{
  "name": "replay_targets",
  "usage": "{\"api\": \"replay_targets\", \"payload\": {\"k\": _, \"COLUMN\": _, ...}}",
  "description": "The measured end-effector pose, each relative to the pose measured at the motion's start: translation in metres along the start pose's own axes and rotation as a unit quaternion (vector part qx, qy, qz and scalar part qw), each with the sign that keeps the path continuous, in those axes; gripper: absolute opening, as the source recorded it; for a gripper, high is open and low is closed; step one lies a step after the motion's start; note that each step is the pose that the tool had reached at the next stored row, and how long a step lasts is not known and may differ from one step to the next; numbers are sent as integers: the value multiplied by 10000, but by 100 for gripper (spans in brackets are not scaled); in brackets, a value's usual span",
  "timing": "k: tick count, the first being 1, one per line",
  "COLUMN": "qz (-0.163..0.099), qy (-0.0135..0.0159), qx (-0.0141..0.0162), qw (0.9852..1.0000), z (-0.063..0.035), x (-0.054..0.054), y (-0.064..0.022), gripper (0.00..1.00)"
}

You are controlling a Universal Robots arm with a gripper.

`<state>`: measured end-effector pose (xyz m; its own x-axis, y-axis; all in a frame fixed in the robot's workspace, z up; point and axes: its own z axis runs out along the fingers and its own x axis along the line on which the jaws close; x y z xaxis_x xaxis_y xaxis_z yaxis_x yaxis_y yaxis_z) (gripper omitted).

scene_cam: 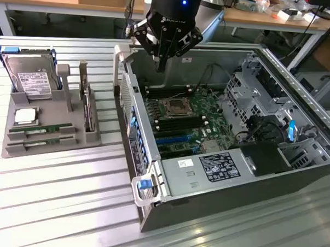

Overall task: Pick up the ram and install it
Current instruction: 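Reach for the ram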

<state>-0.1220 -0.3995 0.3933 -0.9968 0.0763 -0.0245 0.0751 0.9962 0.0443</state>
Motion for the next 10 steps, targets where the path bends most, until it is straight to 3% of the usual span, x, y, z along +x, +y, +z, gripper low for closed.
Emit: {"api": "replay_targets", "payload": {"k": 10, "qz": -1, "qy": 0, "qx": 0, "qw": 10000, "z": -3, "x": 90, "y": -7, "gripper": 11}}
